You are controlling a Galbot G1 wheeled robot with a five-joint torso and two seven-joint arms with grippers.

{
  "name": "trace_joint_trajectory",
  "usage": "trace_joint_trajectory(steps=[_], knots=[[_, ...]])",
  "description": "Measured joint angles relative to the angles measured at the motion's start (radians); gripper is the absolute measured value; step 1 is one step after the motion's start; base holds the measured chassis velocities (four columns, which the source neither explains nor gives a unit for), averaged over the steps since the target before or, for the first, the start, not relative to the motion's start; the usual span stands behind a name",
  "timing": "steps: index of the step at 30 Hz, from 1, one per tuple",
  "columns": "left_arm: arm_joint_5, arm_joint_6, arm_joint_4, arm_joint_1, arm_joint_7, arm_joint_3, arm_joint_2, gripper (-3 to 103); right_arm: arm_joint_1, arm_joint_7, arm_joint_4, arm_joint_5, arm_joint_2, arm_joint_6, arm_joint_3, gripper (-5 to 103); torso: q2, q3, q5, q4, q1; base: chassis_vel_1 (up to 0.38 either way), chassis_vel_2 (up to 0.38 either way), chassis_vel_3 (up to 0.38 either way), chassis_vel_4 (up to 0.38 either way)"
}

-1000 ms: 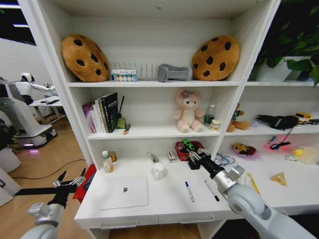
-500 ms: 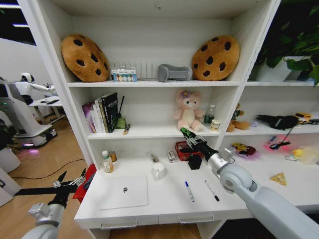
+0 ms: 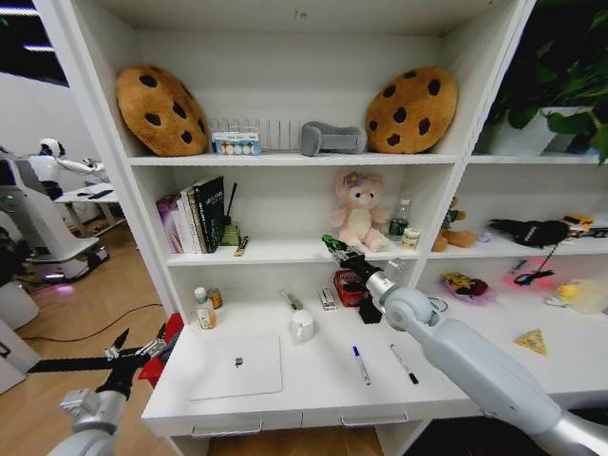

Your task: Organize the objects on the table.

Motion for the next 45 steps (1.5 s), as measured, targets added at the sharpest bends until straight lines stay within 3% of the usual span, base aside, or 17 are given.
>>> trace_joint_trajectory(steps=[7,22,45], knots=[[-0.005,-0.002,0.004,0.012,0.002,-0.01,-0.006,100,0.098,0.004,-0.086,0.006,0.052,-0.003,-0.1,37,0.0,0.0,0.0001,0.0,0.0,0.0,0.0,0.0,0.0],[-0.011,-0.01,0.017,0.005,0.006,-0.011,-0.008,100,0.277,0.005,-0.219,0.038,0.09,-0.009,-0.228,37,0.0,0.0,0.0,0.0,0.0,0.0,0.0,0.0,0.0],[-0.014,-0.031,0.049,0.002,0.013,-0.017,-0.008,100,0.32,0.017,-0.294,0.062,0.131,-0.018,-0.312,37,0.0,0.0,0.0002,0.0,0.0,0.0,0.0,0.0,0.0]])
